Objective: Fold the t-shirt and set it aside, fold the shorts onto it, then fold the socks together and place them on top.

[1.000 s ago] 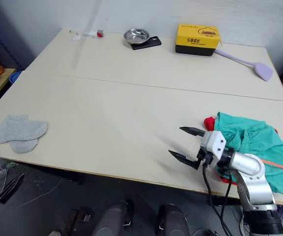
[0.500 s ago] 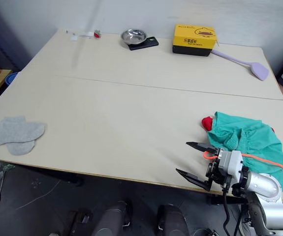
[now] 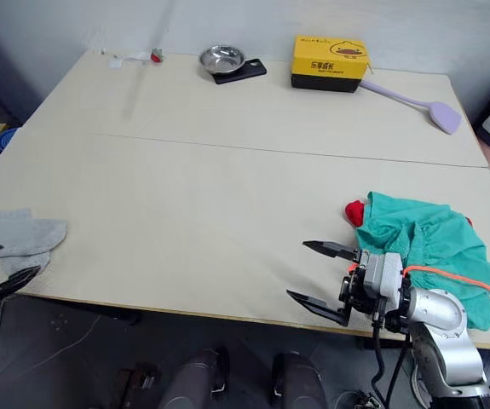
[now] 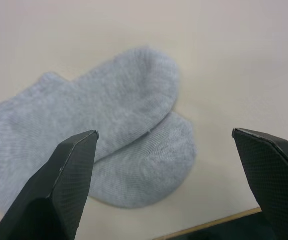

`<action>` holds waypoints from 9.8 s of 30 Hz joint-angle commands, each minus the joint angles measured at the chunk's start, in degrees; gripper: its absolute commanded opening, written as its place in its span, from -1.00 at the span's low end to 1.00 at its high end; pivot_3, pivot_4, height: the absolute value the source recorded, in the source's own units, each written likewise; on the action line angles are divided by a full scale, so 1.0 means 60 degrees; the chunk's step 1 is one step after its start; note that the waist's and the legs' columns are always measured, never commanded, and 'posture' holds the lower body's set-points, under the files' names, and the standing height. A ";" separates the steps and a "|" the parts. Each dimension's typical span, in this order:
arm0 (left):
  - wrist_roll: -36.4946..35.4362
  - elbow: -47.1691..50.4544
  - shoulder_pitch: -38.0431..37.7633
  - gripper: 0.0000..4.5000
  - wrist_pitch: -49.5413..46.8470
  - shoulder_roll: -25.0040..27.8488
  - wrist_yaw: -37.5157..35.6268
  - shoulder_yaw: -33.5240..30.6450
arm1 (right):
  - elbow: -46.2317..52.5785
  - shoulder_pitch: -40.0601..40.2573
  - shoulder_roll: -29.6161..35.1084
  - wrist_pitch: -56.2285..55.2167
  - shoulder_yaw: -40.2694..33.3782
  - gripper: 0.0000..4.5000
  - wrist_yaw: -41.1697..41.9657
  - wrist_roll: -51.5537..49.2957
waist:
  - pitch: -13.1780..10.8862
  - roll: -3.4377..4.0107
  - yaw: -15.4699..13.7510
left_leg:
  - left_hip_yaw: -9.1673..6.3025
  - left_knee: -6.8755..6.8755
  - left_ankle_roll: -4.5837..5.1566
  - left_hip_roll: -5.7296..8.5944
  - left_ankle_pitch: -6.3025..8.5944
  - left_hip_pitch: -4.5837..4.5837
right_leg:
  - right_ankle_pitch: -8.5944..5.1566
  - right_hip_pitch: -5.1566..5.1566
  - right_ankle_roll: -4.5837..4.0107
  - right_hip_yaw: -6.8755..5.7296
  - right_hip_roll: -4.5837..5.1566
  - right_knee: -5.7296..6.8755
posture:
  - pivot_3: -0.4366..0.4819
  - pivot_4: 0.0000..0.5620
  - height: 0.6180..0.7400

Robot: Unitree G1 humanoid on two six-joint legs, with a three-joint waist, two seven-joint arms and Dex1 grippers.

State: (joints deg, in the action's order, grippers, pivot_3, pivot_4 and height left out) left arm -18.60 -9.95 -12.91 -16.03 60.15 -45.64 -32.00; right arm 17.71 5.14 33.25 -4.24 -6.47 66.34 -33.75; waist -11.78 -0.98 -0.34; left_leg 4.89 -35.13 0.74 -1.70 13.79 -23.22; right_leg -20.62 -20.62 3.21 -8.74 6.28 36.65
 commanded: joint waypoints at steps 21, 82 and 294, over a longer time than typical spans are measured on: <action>0.1542 -0.5218 0.4170 -0.52 0.1292 -0.0194 -0.1355 0.3072 | 0.1419 0.0672 0.0907 0.1358 -0.0978 1.00 -0.0352 -0.0847 | 0.0053 0.0148 -0.0172 | 0.0113 0.0007 -0.0042 -0.0004 0.0009 0.0155 | 0.0006 0.0004 -0.0008 0.0179 0.0014 0.0129 | -0.05 -0.47 1.00; 0.1730 -0.7499 1.1198 0.98 0.1535 -0.4280 -0.2660 0.5666 | 0.1029 -0.3480 -0.1393 0.9703 0.3668 1.00 -0.7917 -0.0354 | 0.0020 -0.0059 0.0084 | 0.0186 -0.0176 0.0072 0.0000 -0.0049 -0.0154 | 0.0116 -0.0203 0.0102 0.0204 -0.0022 0.0094 | -0.05 -0.47 1.00; -0.3551 0.1094 0.6471 -0.98 -0.7826 -0.0709 -0.2364 0.5127 | 0.0538 -0.4492 -0.2770 1.0157 0.0834 -1.00 -0.6281 -0.0633 | 0.0060 0.0006 0.0351 | 0.0341 0.0004 0.0066 0.0015 -0.0109 -0.0160 | 0.0177 -0.0361 0.0078 0.0383 0.0016 0.0065 | -0.05 -0.47 1.00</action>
State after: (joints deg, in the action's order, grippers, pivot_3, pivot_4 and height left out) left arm -40.23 -3.09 25.05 -63.61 55.92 -59.04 -0.59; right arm 19.97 -21.73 16.88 59.32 -1.63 28.02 -37.77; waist -11.42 -0.94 1.77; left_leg 6.95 -35.10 1.13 -1.61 13.14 -24.18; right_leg -19.55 -22.79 3.68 -6.45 6.37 37.05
